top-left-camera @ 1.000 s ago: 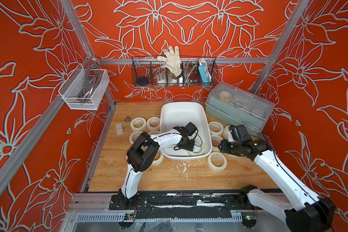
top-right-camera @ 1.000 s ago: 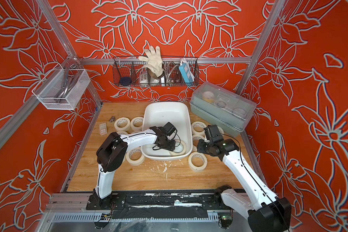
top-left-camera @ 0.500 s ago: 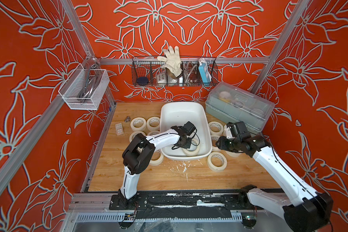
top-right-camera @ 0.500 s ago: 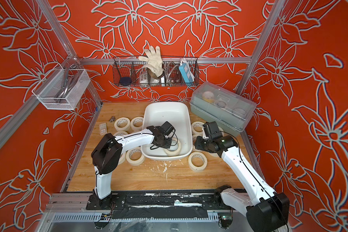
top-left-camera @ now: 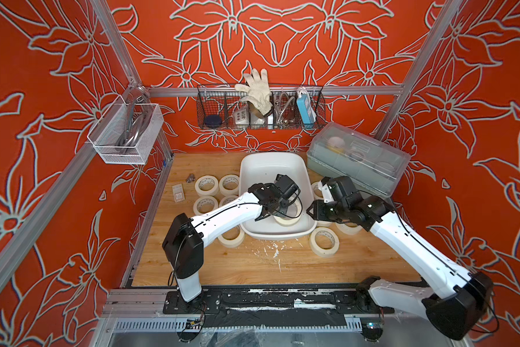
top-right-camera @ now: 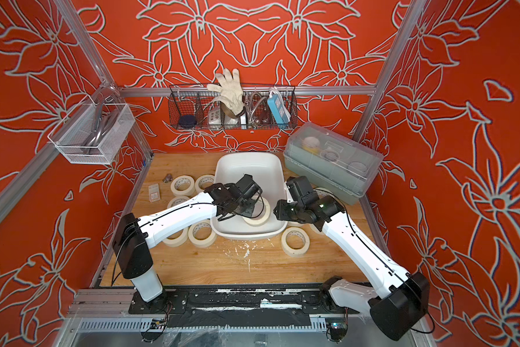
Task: Take out the art tape in the storage box
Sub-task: Pick up the art tape from the storage box, then place the art tape at the center of the board.
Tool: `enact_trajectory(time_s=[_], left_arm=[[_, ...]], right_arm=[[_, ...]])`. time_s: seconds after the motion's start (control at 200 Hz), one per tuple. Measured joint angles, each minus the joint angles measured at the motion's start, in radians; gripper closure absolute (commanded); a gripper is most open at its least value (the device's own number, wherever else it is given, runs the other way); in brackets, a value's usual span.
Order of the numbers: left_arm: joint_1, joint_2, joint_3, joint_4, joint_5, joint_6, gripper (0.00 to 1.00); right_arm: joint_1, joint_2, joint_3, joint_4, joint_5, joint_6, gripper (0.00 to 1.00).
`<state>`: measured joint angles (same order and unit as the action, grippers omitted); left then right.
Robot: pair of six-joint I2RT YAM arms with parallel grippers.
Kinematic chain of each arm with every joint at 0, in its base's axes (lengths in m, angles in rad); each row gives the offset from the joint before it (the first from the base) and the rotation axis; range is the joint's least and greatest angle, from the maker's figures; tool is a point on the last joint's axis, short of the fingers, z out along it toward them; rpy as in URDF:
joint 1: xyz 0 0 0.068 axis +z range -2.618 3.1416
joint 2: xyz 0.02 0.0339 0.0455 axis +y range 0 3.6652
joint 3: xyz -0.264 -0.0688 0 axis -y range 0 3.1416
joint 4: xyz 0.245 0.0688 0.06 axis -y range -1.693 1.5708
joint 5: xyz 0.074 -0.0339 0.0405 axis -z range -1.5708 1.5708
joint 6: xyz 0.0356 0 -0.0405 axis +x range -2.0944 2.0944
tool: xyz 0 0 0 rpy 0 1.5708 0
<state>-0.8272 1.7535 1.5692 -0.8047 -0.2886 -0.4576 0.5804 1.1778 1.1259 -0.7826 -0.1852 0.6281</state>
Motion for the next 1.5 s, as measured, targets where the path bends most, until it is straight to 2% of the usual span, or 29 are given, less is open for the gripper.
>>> enact_trajectory(time_s=[0.16,0.335,0.651,0.891,0.966,1.101,1.166,1.261,1.326,1.386,1.496], left_arm=[[-0.019,-0.004,0.041,-0.04,-0.026,-0.011,0.99],[-0.046,-0.018,0.057,-0.06,-0.028,-0.016,0.99],[-0.056,-0.019,0.061,-0.075,-0.024,-0.02,0.96],[-0.056,-0.019,0.061,-0.077,-0.022,-0.023,0.95],[-0.056,-0.019,0.061,-0.077,-0.022,-0.022,0.95],[-0.057,-0.019,0.061,-0.068,-0.024,-0.021,0.93],[-0.06,-0.019,0.063,-0.051,-0.025,-0.017,0.87],[-0.063,-0.021,0.06,-0.049,-0.014,-0.018,0.72],[-0.063,-0.033,0.046,-0.026,0.014,-0.017,0.53],[-0.059,-0.064,0.023,0.001,0.059,-0.013,0.4],[-0.059,-0.139,-0.017,0.039,0.124,-0.027,0.24]], right_arm=[[0.043,0.02,0.027,0.009,0.001,0.008,0.44],[0.055,0.05,0.048,0.015,0.011,0.008,0.43],[0.055,0.118,0.077,0.03,0.058,0.006,0.49],[0.057,0.145,0.077,0.039,0.082,0.006,0.5],[0.059,0.158,0.077,0.043,0.084,0.005,0.58],[0.07,0.182,0.088,0.041,0.092,-0.016,0.86],[0.076,0.195,0.088,0.028,0.106,-0.027,1.0],[0.075,0.194,0.088,0.022,0.123,-0.037,1.0],[0.074,0.191,0.089,0.01,0.136,-0.045,1.0],[0.069,0.19,0.089,-0.004,0.154,-0.05,1.0],[0.053,0.175,0.088,-0.032,0.196,-0.07,1.0]])
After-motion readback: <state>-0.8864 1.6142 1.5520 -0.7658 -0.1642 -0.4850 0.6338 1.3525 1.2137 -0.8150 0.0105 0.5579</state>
